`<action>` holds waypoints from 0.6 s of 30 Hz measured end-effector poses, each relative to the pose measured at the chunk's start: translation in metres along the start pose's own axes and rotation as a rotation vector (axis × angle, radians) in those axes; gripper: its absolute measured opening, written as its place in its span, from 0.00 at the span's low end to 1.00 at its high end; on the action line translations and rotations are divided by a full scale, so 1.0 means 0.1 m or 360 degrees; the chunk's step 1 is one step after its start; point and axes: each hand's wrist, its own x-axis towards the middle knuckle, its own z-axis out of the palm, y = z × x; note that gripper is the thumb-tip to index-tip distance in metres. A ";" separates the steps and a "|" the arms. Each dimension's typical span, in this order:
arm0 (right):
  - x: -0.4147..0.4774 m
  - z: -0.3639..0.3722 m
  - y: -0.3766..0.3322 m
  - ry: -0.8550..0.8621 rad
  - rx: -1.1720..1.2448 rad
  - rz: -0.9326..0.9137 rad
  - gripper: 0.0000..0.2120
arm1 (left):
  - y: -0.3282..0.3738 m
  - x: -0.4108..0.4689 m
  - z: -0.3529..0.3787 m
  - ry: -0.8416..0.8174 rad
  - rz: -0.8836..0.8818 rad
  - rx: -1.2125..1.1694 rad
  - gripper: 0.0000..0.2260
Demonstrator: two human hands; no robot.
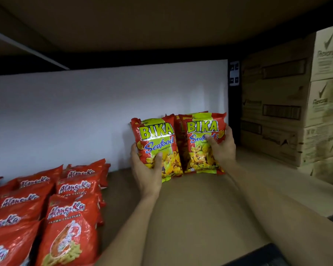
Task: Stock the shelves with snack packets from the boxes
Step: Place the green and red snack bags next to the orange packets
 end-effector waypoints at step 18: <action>-0.41 0.13 -0.13 -0.0285 -0.1106 -0.0006 0.50 | 0.07 -0.11 0.02 -0.0137 0.0145 0.0703 0.29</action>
